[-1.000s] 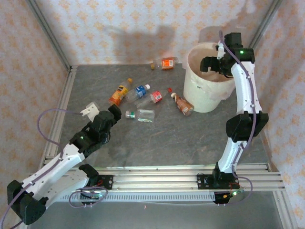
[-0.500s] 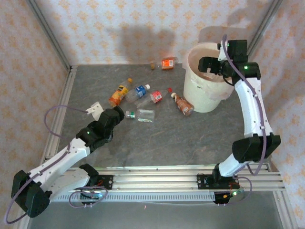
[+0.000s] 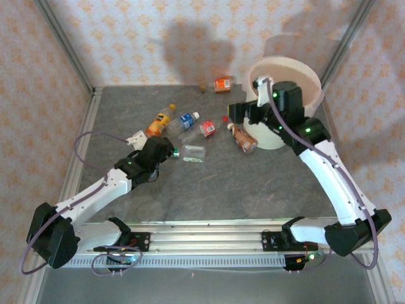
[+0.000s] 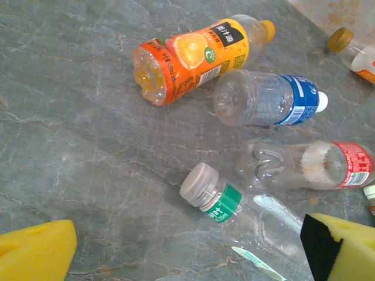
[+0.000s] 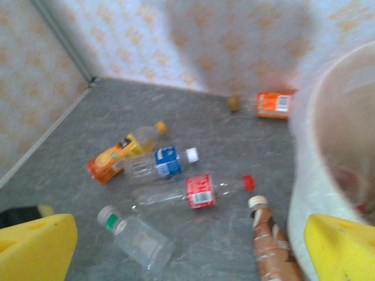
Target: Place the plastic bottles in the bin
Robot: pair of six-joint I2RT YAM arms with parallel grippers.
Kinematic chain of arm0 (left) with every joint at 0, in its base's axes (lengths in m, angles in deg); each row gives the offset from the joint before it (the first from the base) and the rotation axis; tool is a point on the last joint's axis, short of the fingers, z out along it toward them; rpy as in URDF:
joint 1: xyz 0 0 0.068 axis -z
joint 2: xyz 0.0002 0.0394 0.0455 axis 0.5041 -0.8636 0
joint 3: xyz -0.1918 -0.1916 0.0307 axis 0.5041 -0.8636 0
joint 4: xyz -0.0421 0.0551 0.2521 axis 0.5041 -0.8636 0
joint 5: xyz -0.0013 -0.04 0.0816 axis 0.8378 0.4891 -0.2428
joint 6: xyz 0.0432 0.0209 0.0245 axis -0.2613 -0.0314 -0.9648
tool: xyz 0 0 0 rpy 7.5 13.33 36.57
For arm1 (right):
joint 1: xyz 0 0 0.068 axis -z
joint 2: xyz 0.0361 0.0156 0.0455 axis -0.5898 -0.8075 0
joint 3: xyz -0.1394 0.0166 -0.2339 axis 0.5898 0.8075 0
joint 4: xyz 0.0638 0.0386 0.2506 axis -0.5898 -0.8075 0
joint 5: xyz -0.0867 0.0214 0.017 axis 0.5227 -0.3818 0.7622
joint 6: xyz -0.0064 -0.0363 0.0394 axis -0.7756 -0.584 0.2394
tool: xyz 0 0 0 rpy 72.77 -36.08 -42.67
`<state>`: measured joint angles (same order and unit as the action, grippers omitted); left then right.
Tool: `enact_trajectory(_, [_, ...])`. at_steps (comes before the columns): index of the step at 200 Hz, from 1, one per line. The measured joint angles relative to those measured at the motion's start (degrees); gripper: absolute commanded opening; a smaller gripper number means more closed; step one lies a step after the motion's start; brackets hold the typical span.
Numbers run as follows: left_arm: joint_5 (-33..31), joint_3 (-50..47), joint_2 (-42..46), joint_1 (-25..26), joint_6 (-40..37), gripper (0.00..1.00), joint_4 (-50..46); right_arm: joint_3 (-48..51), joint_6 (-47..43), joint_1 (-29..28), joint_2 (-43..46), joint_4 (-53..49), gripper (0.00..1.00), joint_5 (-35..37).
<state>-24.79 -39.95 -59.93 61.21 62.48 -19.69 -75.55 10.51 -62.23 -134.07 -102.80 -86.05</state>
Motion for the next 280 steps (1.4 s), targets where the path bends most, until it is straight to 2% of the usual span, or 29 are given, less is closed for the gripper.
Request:
enact_trajectory(21, [0.5, 0.1, -0.7, -0.2, 0.9, 1.00, 0.2, 3.9, 0.0, -3.5, -1.6, 0.3, 0.99, 2.1])
enact_trajectory(58, [0.9, 0.1, -1.0, -0.3, 1.1, 1.00, 0.2, 7.8, -2.8, -7.8, -9.8, 0.3, 0.99, 10.9])
enact_trajectory(121, [0.8, 0.0, 0.7, -0.3, 1.1, 1.00, 0.2, 10.1, -6.9, -7.6, -22.6, 1.3, 1.00, 18.8])
enact_trajectory(173, [0.3, -0.4, 2.9, -0.3, 1.1, 1.00, 0.2, 8.4, -6.1, -5.0, -34.6, 0.8, 1.00, 24.5])
enact_trajectory(250, [-0.3, -2.0, 4.1, -0.3, 1.0, 1.00, 0.0, 10.6, -2.3, -5.0, -33.2, 2.9, 0.93, 24.7])
enact_trajectory(280, [-0.3, -2.0, 4.0, -0.3, 0.9, 1.00, 0.1, 10.8, -1.0, -5.2, -33.0, 2.9, 0.87, 24.3])
